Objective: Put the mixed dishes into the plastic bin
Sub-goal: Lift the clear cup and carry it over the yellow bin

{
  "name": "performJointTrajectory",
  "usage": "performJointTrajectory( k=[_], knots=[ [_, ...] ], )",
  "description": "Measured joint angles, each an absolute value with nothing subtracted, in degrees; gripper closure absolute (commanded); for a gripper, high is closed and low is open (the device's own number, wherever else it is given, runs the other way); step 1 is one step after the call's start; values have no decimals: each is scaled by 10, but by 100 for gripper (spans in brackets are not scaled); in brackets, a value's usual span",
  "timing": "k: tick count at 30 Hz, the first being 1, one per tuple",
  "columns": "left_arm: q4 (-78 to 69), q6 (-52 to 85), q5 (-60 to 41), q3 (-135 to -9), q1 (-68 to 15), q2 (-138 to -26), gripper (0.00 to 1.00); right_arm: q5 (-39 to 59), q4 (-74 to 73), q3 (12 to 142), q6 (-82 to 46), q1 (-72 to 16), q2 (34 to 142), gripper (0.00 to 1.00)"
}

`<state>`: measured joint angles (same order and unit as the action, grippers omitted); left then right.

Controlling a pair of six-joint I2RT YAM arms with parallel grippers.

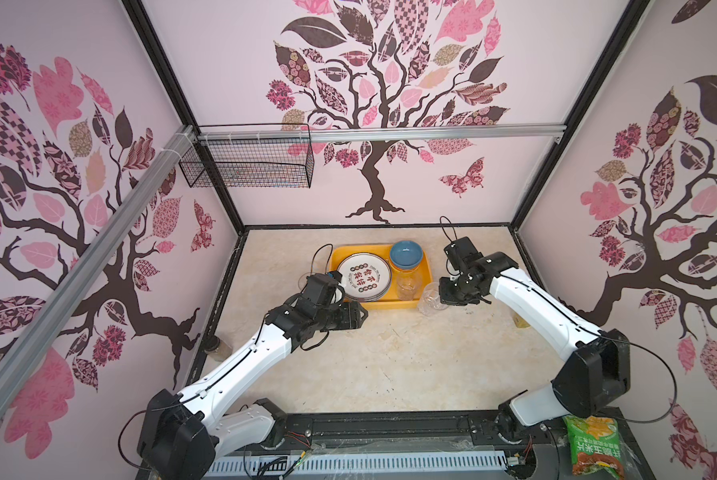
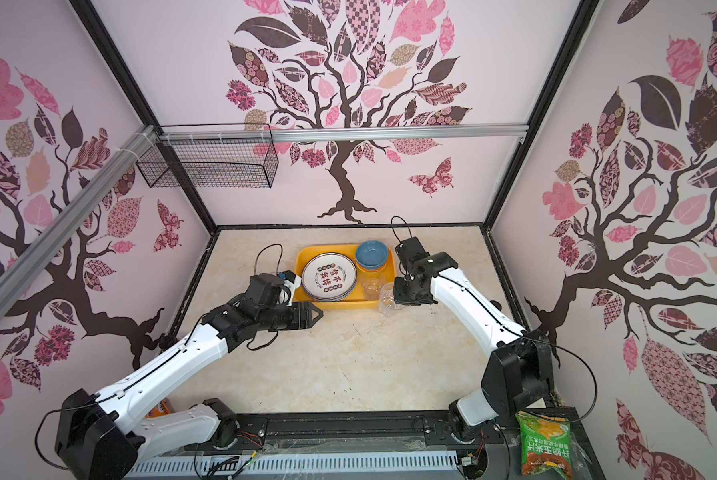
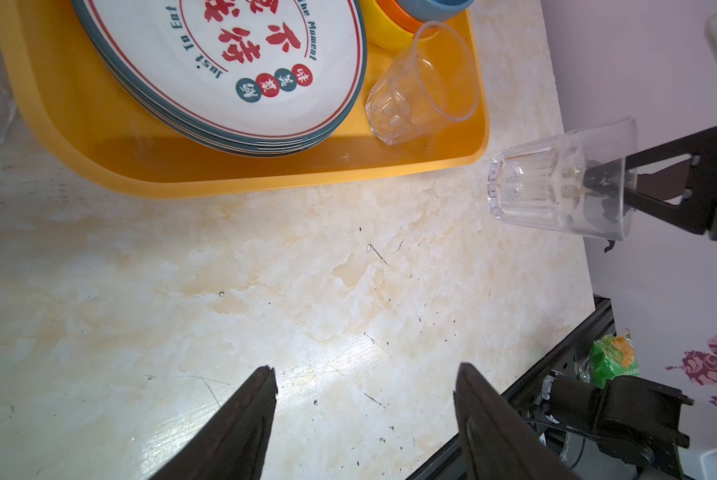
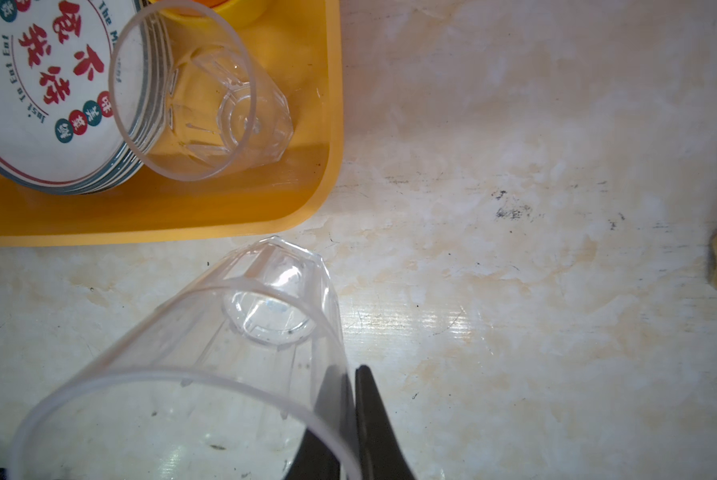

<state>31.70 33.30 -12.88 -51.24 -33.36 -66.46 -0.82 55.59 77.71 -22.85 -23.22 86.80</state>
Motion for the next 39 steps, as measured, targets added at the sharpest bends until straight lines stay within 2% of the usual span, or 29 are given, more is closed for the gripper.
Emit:
performJointTrajectory(
  k=[23,39],
  knots=[
    [346,332,-94,-515,-312,-654,27,-17,622,1038,-196,-232,1032,93],
    [327,315,-123,-528,-308,-654,26,-11,628,1102,-195,-232,1114,93]
  ],
)
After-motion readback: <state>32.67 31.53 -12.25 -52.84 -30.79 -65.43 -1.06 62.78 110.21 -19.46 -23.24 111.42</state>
